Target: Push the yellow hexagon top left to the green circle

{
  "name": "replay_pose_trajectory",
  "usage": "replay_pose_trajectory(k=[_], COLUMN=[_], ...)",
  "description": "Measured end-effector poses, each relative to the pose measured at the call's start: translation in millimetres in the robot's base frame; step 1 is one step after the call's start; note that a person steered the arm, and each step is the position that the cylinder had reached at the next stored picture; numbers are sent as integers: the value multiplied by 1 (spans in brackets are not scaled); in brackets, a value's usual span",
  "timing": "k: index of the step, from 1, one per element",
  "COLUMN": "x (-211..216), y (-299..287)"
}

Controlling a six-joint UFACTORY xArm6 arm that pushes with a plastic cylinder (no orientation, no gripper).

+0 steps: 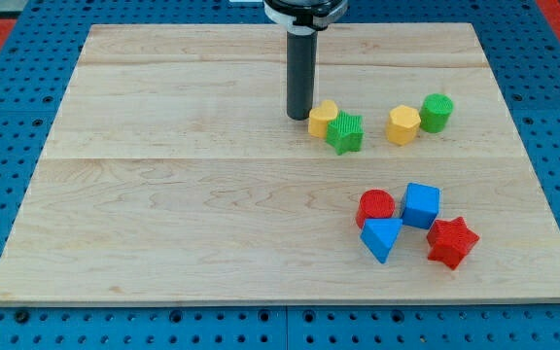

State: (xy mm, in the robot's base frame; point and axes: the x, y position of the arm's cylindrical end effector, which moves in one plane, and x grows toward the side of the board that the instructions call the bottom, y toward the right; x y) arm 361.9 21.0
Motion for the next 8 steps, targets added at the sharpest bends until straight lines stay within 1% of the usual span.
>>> replay_pose_trajectory(k=[1, 2, 3, 4, 5, 7, 8], x=[-52, -78, -79, -79, -79, -74, -55], y=[19, 90, 158, 174, 209, 238, 236])
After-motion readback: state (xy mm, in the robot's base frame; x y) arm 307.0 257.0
